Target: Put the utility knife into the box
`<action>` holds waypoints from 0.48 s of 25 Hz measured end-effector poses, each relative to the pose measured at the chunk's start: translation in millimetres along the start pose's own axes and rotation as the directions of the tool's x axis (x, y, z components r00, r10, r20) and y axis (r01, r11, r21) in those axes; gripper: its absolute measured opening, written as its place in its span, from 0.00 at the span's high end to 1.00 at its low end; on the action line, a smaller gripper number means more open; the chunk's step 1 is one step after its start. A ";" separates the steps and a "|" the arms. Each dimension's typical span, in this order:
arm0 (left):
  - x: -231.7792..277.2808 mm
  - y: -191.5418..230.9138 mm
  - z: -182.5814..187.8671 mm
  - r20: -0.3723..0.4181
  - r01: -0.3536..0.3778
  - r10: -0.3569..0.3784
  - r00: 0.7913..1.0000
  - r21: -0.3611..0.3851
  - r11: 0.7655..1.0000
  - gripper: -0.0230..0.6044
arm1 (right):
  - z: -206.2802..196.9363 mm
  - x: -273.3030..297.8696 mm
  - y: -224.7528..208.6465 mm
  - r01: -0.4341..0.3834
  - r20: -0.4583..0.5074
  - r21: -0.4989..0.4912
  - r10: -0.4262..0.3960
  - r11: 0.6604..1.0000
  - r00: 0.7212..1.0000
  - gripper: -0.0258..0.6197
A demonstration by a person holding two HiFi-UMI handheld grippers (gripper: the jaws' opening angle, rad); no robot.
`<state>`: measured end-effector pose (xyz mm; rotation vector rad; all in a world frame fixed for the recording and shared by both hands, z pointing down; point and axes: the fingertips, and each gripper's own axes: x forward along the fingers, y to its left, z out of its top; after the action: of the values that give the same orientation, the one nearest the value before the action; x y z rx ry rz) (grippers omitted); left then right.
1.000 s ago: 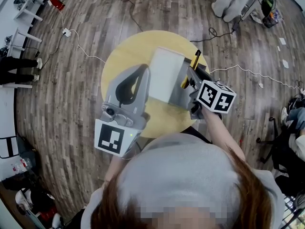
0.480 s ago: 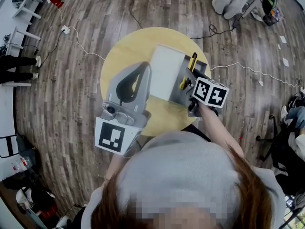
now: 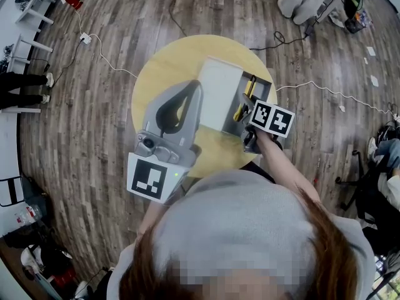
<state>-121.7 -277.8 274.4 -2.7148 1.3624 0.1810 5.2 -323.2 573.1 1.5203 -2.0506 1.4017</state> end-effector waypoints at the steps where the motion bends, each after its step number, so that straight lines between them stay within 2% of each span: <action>1: -0.6 1.0 0.0 -0.001 -0.001 0.001 1.000 0.000 1.000 0.96 | -2.4 1.4 -0.4 0.001 -0.008 0.007 -0.001 1.000 1.000 0.77; 12: -5.8 7.0 3.9 -0.002 -0.015 0.015 1.000 0.007 1.000 0.96 | -27.8 19.3 -17.9 0.055 -0.094 0.065 -0.049 0.996 0.994 0.77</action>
<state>-131.0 -276.8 271.2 -2.7004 1.3823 0.1752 2.5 -313.3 610.0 1.4940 -1.9139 1.5063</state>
